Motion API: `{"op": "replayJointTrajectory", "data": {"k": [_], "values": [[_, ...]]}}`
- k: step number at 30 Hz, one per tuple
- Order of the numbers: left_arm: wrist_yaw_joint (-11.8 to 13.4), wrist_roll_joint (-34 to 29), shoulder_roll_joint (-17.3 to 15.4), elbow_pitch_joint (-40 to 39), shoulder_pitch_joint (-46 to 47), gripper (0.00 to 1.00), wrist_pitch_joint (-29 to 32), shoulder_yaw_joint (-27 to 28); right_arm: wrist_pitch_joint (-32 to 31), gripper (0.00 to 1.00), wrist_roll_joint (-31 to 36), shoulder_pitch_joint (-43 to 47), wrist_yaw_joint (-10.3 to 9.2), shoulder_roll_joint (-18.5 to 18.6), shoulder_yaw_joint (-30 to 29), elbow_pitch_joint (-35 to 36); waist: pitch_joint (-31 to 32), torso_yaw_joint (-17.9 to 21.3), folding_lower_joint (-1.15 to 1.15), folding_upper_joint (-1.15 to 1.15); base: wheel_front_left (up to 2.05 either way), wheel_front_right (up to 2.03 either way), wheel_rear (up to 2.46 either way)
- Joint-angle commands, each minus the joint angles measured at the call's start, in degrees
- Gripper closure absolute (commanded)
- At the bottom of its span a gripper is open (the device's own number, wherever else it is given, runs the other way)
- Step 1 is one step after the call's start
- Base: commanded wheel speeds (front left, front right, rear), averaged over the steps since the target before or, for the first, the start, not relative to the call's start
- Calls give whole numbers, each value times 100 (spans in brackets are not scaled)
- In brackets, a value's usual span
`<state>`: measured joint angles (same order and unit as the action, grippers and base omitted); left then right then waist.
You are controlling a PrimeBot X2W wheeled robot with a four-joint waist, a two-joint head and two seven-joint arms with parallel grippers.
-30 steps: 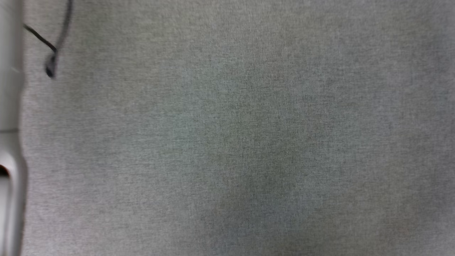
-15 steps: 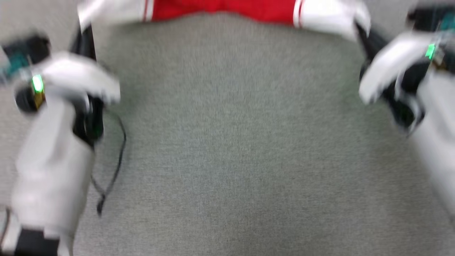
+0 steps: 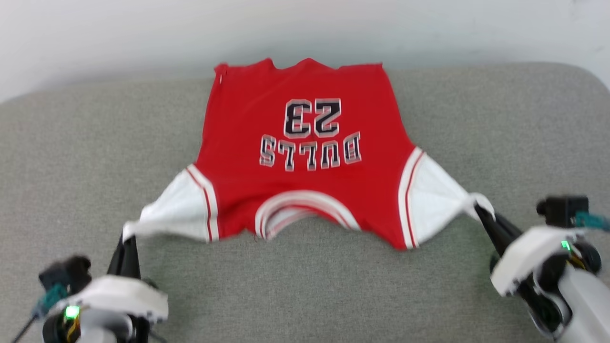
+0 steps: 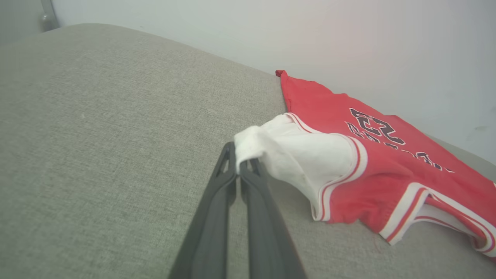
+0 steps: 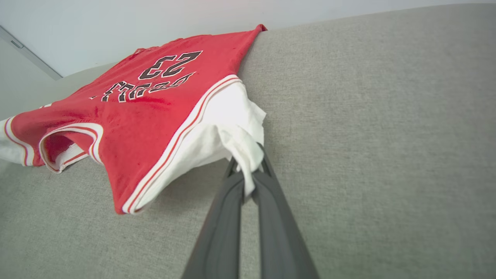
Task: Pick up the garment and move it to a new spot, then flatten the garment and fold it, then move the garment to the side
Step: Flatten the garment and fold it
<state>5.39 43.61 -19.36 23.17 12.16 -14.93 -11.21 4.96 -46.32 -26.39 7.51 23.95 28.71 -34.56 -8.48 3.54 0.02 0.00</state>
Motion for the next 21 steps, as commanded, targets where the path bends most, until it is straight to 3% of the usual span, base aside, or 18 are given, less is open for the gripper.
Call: {"op": "replayJointTrajectory", "data": {"k": [1,7,13,14,15,16,21], "values": [[133,-4,-50,-297,-404,100,-31,36,-43,100,33,403,-4,103,-152,160,244,18,-2,0,0,0,0],[655,36,-166,-1322,-1730,100,220,95,-487,100,293,1836,-4,174,-820,885,549,-33,-2,0,0,0,0],[1014,-41,-224,-2124,-2510,100,486,-18,-1646,100,865,3122,-4,-56,-1573,1620,677,-127,-2,0,0,0,0],[1065,-89,-221,-2223,-2578,100,504,-61,-1817,87,972,3276,-4,-110,-1707,1754,679,-147,-2,0,0,0,0],[1113,-160,-237,-2333,-2610,100,519,-113,-1956,55,1102,3377,-6,-169,-1863,1908,675,-169,-2,0,0,0,0],[1164,-231,-257,-2420,-2616,100,551,-172,-2071,0,1203,3442,-5,-250,-1979,2081,668,-196,-2,0,0,0,0],[1322,-491,-275,-2849,-2435,100,617,-362,-2278,0,1646,3293,-4,-656,-2680,2887,579,-352,-2,0,0,0,0]]}}
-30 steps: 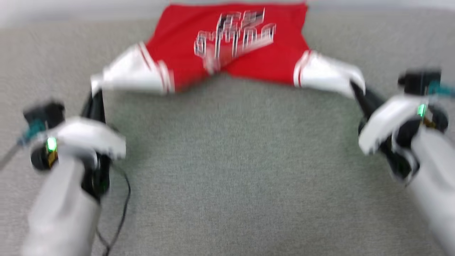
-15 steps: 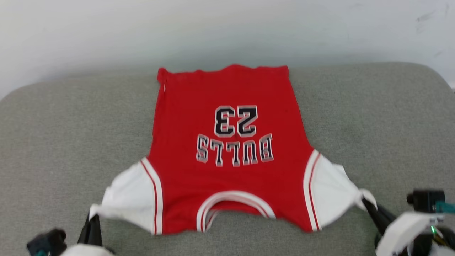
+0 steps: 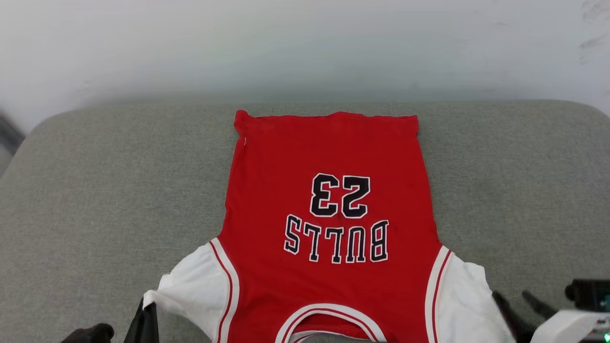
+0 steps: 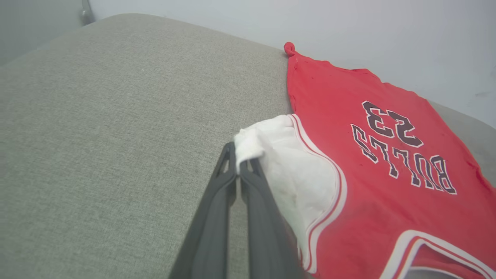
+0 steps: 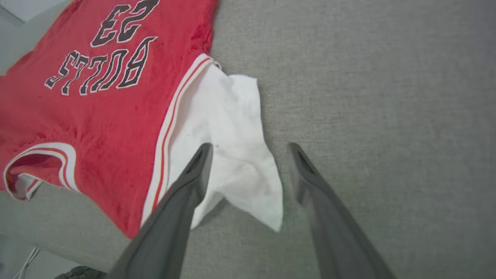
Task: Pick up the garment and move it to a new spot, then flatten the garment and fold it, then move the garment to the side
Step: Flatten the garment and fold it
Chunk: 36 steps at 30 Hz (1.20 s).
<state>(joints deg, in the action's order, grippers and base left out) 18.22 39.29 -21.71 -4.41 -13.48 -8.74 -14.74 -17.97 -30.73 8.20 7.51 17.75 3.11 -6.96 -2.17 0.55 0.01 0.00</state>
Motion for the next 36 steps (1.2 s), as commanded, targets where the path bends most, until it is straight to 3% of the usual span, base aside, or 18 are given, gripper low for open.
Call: {"op": "replayJointTrajectory", "data": {"k": [1,7,12,16,22,27,34,35,36], "values": [[55,-101,-52,-175,174,100,27,-39,43,0,160,-325,-4,-135,-287,226,-100,-81,-1,0,0,0,0],[83,-399,-72,-696,598,100,63,-230,98,0,404,-1807,-3,-382,-977,-29,-709,-381,-1,0,0,0,0],[-31,-599,22,-906,1153,100,-20,-423,-268,0,486,-3423,-3,-58,-1078,-898,-1431,-797,-1,0,0,0,0],[-150,-670,201,-962,1576,100,-209,-505,-751,0,437,-4622,-4,278,-745,-1462,-2012,-1095,-1,0,0,0,0],[-410,-754,441,-858,2148,100,-393,-710,-1816,0,398,-6095,-4,718,-584,-2297,-2769,-1510,-1,0,0,0,0],[-563,-790,583,-731,2425,100,-484,-792,-2563,0,448,-6710,-4,844,-579,-2727,-3089,-1688,-1,0,0,0,0],[-758,-810,737,-526,2683,100,-579,-785,-3618,0,677,-6958,-4,588,-677,-3409,-3365,-1777,-1,0,0,0,0],[-770,-814,747,-495,2704,100,-592,-778,-3782,7,726,-6917,-4,529,-700,-3503,-3372,-1777,-1,0,0,0,0],[-793,-814,763,-465,2718,100,-602,-772,-3902,68,793,-6882,-4,485,-657,-3548,-3376,-1775,-1,0,0,0,0]]}}
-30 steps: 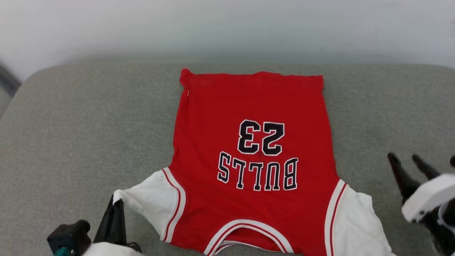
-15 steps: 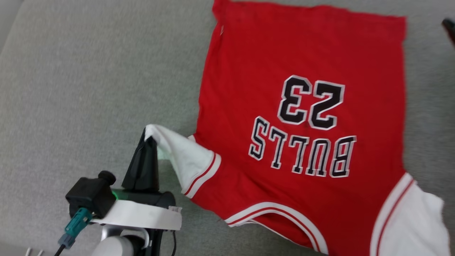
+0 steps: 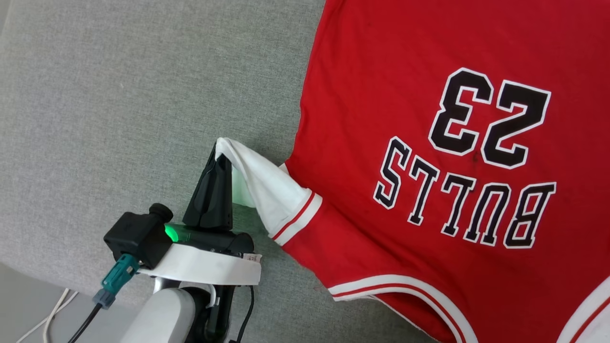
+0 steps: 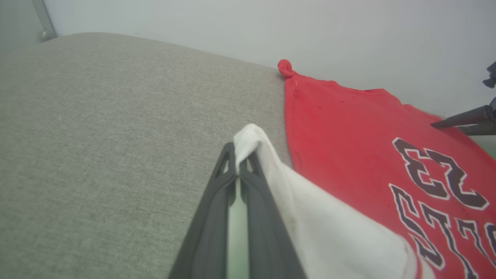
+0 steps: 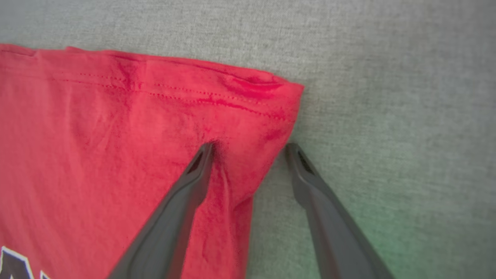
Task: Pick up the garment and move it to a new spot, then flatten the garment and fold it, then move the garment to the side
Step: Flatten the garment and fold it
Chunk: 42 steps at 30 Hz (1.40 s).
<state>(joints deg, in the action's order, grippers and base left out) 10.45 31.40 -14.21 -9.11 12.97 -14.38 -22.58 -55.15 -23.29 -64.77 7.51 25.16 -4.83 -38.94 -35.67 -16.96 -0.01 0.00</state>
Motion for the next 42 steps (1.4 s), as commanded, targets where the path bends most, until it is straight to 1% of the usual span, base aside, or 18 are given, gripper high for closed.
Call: {"op": "replayJointTrajectory", "data": {"k": [1,4,8,11,13,15,17,20,23,26,29,33,36,37,38,39,42], "values": [[-34,-26,22,37,80,100,-46,16,-241,100,75,440,-4,-284,137,-358,-23,-19,1,0,0,0,0],[-76,-25,44,153,118,100,-50,41,-242,100,164,454,-3,-327,119,-278,45,16,1,0,0,0,0],[-113,7,35,320,12,100,-58,108,-96,100,285,432,-3,-112,287,-37,346,159,1,0,0,0,0],[-122,27,-34,492,-107,100,-65,158,35,100,338,525,-5,148,658,297,753,328,1,0,0,0,0],[-99,66,-67,581,-204,100,-65,219,190,100,227,693,-4,307,970,657,1045,463,1,0,0,0,0],[-83,107,-108,648,-314,100,-65,257,251,100,89,1084,-6,564,1214,955,1334,580,1,0,0,0,0],[-42,146,-167,689,-450,100,-59,344,321,100,-147,1509,-5,718,1369,1319,1613,731,1,0,0,0,0],[34,211,-290,698,-686,100,-18,467,284,100,-446,2268,-5,939,1416,1876,1980,976,1,0,0,0,0],[110,268,-398,682,-917,100,54,563,170,100,-587,3221,-5,1051,1264,2375,2303,1198,1,0,0,0,0],[179,321,-479,671,-1143,100,124,621,23,100,-663,4331,-5,969,995,2812,2598,1376,1,0,0,0,0],[238,362,-546,632,-1311,100,194,663,-105,100,-685,5491,-5,710,705,3164,2812,1517,1,0,0,0,0],[279,399,-613,600,-1459,100,262,687,-95,100,-638,6745,-5,146,367,3406,3000,1650,1,0,0,0,0],[313,420,-638,607,-1547,100,309,683,79,100,-548,7330,-4,-339,187,3359,3152,1735,1,0,0,0,0],[324,425,-647,606,-1567,100,337,678,150,87,-567,7450,-4,-521,146,3322,3207,1763,1,0,0,0,0],[328,428,-654,608,-1597,100,362,662,288,29,-558,7533,-4,-658,81,3321,3260,1783,1,0,0,0,0],[340,432,-660,598,-1621,100,394,646,478,0,-517,7563,-4,-748,34,3350,3299,1801,1,0,0,0,0],[366,435,-700,565,-1692,100,469,620,1296,0,-383,7598,-4,-984,-90,3469,3434,1860,1,0,0,0,0]]}}
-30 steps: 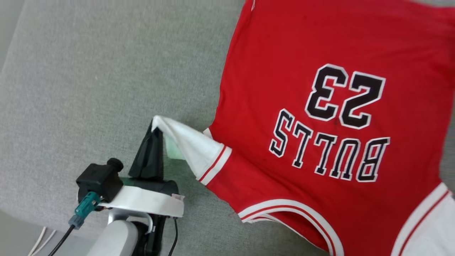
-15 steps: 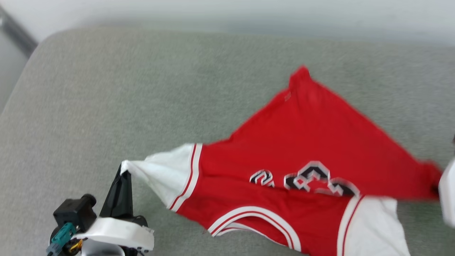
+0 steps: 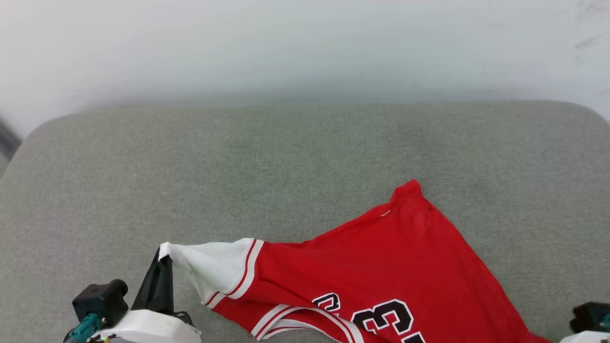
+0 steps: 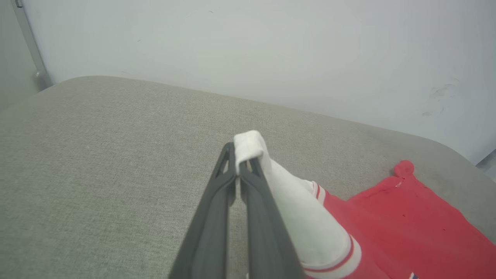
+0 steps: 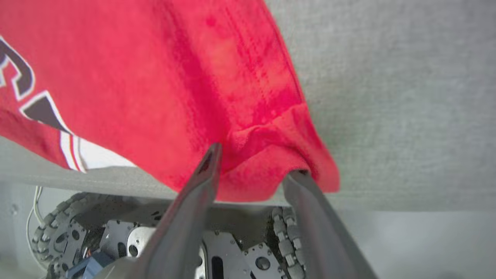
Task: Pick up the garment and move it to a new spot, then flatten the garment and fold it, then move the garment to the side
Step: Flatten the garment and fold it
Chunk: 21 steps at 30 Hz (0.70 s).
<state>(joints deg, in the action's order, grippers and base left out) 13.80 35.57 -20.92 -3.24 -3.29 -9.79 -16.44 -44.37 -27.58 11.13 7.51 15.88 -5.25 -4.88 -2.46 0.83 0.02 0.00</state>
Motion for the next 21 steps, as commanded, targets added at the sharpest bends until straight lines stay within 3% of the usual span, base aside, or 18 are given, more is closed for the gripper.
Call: {"op": "replayJointTrajectory", "data": {"k": [1,8,11,15,21], "values": [[39,19,-31,-37,-83,100,34,-5,575,0,82,-31,-4,-115,-111,104,146,96,-2,0,0,0,0],[83,11,-56,-152,-75,100,135,-60,3190,0,134,-473,-3,-532,-524,280,249,118,-2,0,0,0,0],[109,-16,-64,-205,-18,100,164,-82,3792,0,120,-733,-3,-577,-503,173,229,104,-2,0,0,0,0],[108,-67,-47,-260,102,100,189,-139,3678,0,7,-1335,-3,-437,-295,-135,109,45,-2,0,0,0,0],[5,-157,10,-267,499,100,163,-257,2295,0,-363,-2580,-3,26,402,-678,-322,-113,-2,0,0,0,0]]}}
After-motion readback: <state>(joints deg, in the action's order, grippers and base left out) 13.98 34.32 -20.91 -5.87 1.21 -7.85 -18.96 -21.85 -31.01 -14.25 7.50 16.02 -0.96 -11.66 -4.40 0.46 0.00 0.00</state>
